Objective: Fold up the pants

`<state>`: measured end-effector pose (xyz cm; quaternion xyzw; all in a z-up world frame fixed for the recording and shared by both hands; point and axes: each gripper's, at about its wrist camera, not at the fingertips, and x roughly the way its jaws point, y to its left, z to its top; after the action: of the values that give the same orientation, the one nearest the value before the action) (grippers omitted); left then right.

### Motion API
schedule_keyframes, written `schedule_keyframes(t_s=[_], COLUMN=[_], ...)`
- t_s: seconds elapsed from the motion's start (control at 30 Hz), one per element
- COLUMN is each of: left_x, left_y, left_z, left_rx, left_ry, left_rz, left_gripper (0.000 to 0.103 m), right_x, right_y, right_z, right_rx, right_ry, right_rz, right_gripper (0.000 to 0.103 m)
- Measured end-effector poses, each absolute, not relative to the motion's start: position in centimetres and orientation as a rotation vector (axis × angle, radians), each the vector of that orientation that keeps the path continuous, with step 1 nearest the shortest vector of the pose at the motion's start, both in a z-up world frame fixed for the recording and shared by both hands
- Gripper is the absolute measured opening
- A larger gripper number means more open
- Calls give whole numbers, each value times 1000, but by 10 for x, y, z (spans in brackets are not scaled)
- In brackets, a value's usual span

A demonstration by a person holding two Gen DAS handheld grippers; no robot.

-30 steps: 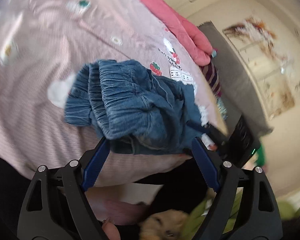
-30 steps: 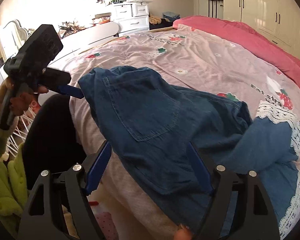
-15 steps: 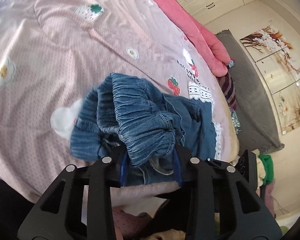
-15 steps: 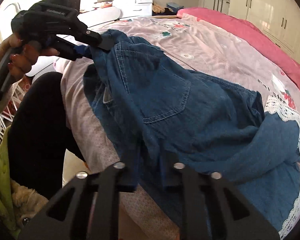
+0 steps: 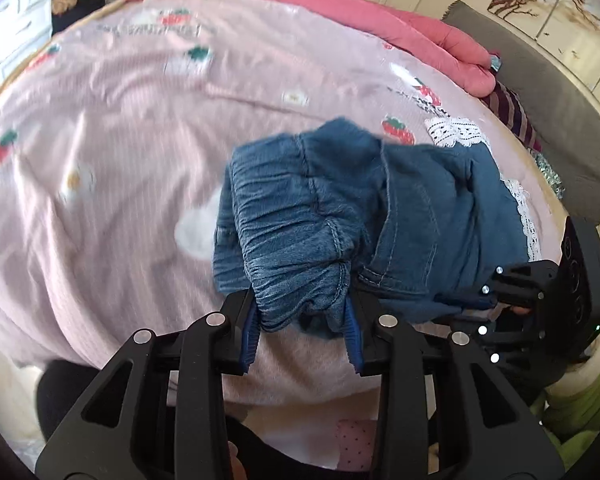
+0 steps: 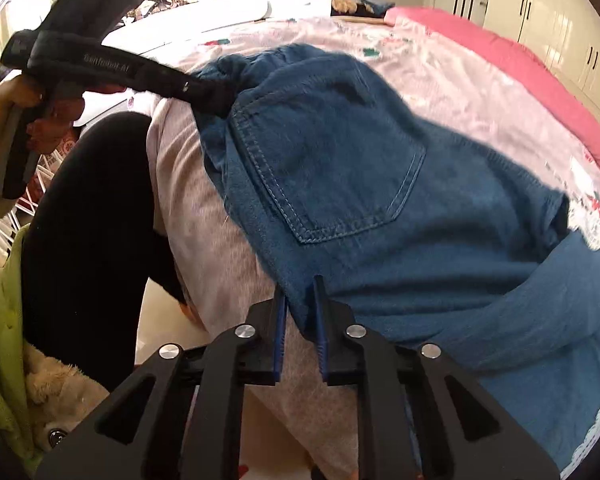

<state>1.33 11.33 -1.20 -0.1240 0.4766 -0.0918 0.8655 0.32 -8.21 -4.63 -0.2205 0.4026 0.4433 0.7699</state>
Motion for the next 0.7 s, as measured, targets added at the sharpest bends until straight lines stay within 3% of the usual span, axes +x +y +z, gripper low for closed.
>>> schedule_keyframes(t_s=[0.07, 0.27, 0.47, 0.7], left_x=[10, -8, -19, 15], left_y=[119, 128, 133, 64], left_z=[-15, 0, 36, 67], left_rx=[-262, -227, -133, 7], left_ry=[1006, 992, 906, 792], left_rz=[-182, -135, -27, -159], left_gripper=[32, 48, 65, 75], right_x=[5, 7, 31, 77], right_y=[-85, -101, -145, -186], right_z=[-45, -30, 8, 9], right_rx=[-448, -350, -210, -86], right_ry=[888, 891, 786, 818], right_rz=[971, 1013, 885, 685], right_gripper=[18, 33, 48, 58])
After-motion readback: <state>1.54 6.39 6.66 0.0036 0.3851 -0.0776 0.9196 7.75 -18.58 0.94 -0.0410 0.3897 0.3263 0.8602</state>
